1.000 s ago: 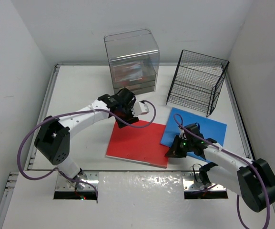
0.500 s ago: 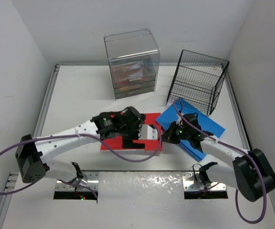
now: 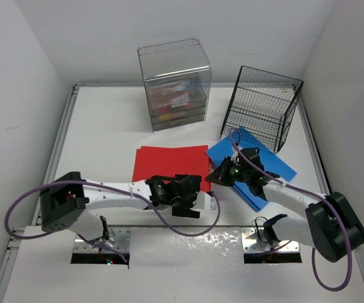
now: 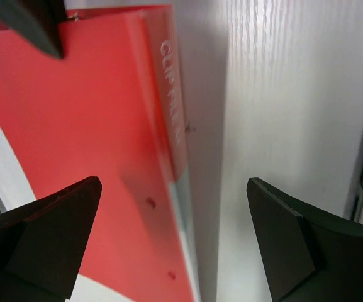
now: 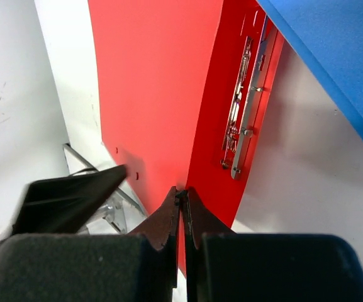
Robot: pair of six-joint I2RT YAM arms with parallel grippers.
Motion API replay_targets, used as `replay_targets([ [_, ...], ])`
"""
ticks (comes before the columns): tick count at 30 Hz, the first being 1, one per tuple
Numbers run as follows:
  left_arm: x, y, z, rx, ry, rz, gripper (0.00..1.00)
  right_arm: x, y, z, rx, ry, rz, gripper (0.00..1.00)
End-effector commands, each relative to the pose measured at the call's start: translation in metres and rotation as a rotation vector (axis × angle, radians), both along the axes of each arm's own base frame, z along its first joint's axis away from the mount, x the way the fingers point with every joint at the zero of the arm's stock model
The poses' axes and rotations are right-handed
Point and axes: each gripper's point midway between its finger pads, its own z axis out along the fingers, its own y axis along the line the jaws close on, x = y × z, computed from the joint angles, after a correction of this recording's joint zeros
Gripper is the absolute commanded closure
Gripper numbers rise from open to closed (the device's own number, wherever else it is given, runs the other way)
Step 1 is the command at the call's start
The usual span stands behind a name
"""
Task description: Organize the desk
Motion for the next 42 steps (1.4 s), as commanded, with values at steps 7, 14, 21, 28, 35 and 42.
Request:
replay_targets([
  [7, 0.049, -0.011, -0.036, -0.073, -0.239, 0.279, 0.01, 0.021, 0.012, 0.036, 0.062, -0.116, -0.008, 1.00],
  [14, 0.056, -0.006, -0.029, -0.066, -0.325, 0.309, 0.67, 0.018, 0.012, 0.032, 0.059, -0.110, -0.007, 1.00],
  [21, 0.040, 0.009, -0.009, 0.013, -0.249, 0.255, 1.00, 0.017, 0.004, 0.032, -0.063, -0.137, 0.061, 0.96],
  [28, 0.019, 0.014, 0.097, -0.112, -0.175, 0.180, 1.00, 0.051, -0.041, 0.105, -0.455, -0.382, 0.116, 0.36],
  [35, 0.032, 0.018, 0.195, -0.321, -0.284, 0.275, 1.00, 0.090, -0.110, 0.221, -0.813, -0.604, -0.058, 0.17],
  [42, 0.068, 0.033, 0.297, -0.581, -0.371, 0.450, 1.00, 0.116, -0.160, 0.306, -0.886, -0.752, -0.188, 0.13],
])
